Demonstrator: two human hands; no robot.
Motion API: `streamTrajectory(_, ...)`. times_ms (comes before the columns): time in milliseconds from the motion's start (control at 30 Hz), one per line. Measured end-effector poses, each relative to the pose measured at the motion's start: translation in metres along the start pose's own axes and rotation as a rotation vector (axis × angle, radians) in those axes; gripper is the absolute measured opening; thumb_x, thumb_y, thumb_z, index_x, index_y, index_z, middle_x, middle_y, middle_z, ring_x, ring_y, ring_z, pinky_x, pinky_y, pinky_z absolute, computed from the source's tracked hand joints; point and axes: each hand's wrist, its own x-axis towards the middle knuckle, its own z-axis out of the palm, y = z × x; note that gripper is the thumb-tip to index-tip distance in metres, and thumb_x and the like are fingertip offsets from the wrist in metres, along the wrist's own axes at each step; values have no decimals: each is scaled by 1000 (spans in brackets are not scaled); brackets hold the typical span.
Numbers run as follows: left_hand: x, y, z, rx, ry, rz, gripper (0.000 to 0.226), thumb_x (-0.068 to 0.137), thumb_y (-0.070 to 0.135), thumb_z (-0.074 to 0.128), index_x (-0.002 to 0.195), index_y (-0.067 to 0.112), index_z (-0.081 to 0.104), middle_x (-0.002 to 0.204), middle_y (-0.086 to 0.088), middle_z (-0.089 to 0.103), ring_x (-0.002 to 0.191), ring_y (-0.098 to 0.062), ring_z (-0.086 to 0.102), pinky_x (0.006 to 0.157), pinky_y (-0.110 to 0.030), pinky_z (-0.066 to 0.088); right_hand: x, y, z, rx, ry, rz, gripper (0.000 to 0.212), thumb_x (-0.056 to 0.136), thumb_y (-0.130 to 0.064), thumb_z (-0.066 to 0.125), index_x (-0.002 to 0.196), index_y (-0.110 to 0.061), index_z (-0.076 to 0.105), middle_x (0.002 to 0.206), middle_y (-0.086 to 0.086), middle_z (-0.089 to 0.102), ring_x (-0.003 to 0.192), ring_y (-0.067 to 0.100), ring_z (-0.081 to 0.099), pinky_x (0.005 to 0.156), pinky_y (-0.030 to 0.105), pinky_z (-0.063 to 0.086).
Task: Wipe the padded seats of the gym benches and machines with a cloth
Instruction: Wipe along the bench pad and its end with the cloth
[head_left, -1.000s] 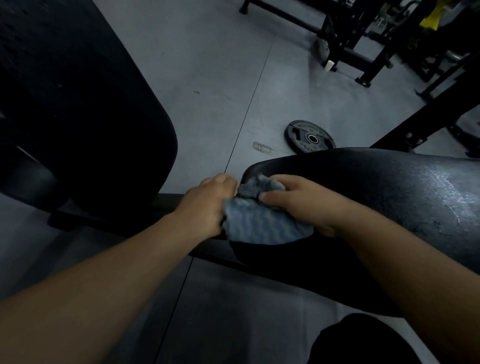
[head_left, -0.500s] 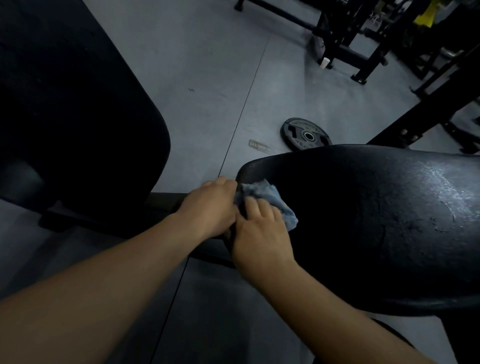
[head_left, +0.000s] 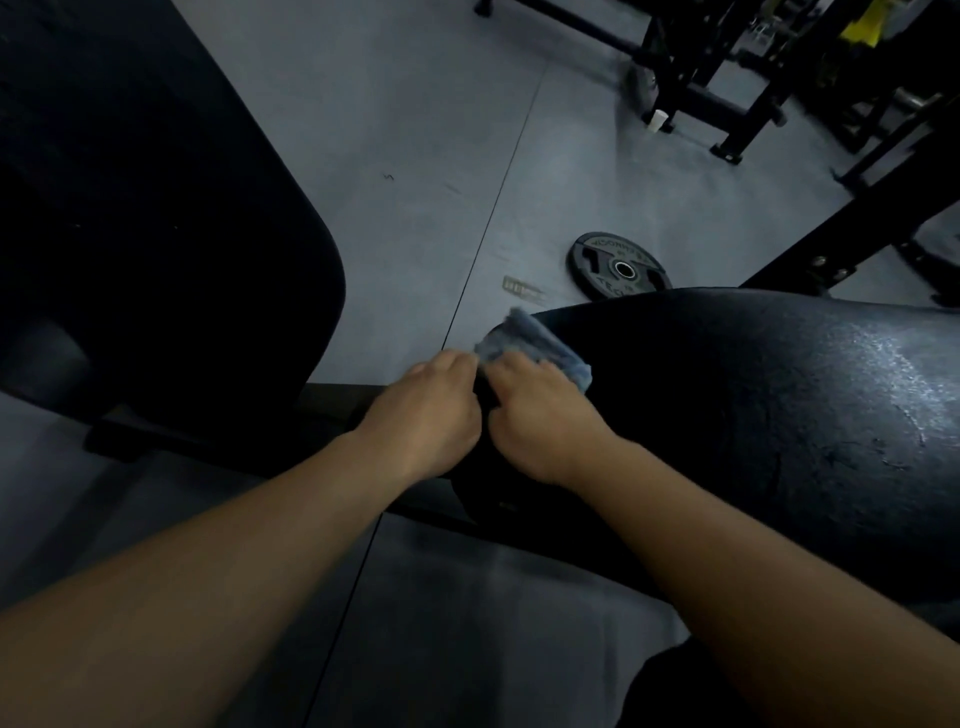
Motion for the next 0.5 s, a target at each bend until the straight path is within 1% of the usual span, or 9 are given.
streamTrajectory(33, 1, 0, 3, -13, -17, -9, 38, 101, 24, 40, 137, 11, 43, 141, -8, 45, 127, -31, 46, 102, -41, 41, -14, 2, -2, 7, -19, -35, 37, 84, -30, 41, 107, -13, 65, 120, 6, 61, 109, 28, 55, 102, 39, 39)
streamTrajectory(100, 1, 1, 9, -13, -84, 2, 51, 104, 34, 36, 150, 14, 30, 156, -5, 34, 139, -28, 36, 111, -39, 33, -29, 13, -18, 127, -32, 45, 38, 91, -39, 39, 90, -14, 68, 99, 1, 67, 91, 19, 62, 89, 37, 49)
streamTrajectory(167, 0, 4, 13, -15, -123, 25, 57, 104, 38, 35, 155, 16, 22, 162, -4, 22, 146, -26, 26, 115, -39, 28, -19, 28, -34, 130, -44, 129, 31, 97, -33, 50, 88, -11, 69, 89, 5, 67, 83, 20, 65, 78, 34, 51)
streamTrajectory(200, 0, 4, 14, -13, -118, 31, 57, 104, 37, 35, 156, 16, 21, 164, -5, 18, 147, -26, 23, 117, -40, 27, -7, 33, -40, 83, -28, 129, 21, 96, -26, 54, 97, -12, 70, 98, 7, 66, 91, 23, 65, 81, 34, 51)
streamTrajectory(233, 0, 4, 14, -3, -92, 38, 57, 104, 35, 37, 155, 15, 22, 164, -6, 17, 148, -27, 21, 118, -41, 25, 8, 34, -43, 27, -25, 131, 23, 94, -21, 55, 113, -15, 67, 113, 10, 62, 104, 27, 62, 89, 36, 50)
streamTrajectory(300, 1, 5, 11, 23, -33, 50, 55, 102, 29, 40, 153, 12, 27, 163, -10, 17, 148, -29, 21, 119, -42, 24, 28, 20, -34, -41, -65, 183, 45, 90, -15, 54, 135, -17, 54, 135, 12, 49, 125, 32, 51, 100, 40, 46)
streamTrajectory(400, 1, 7, 6, -10, 0, 40, 45, 99, 20, 43, 141, 8, 39, 159, -11, 25, 144, -29, 27, 117, -41, 27, 20, 2, -7, -8, -23, 90, 36, 79, -10, 52, 115, -12, 61, 126, 11, 55, 123, 29, 50, 99, 36, 44)
streamTrajectory(467, 1, 8, 5, -19, 22, 19, 34, 100, 22, 42, 131, 8, 46, 154, -9, 31, 141, -28, 31, 114, -42, 31, -15, 4, -3, 36, -36, -27, 30, 78, -13, 53, 106, -13, 64, 118, 5, 59, 116, 23, 51, 100, 35, 43)
streamTrajectory(500, 1, 7, 6, -8, 23, 26, 37, 101, 24, 41, 134, 10, 45, 156, -8, 29, 141, -27, 30, 114, -42, 31, -31, 13, -5, 29, -37, -66, 27, 81, -17, 54, 105, -14, 65, 116, 2, 59, 114, 20, 52, 101, 34, 42)
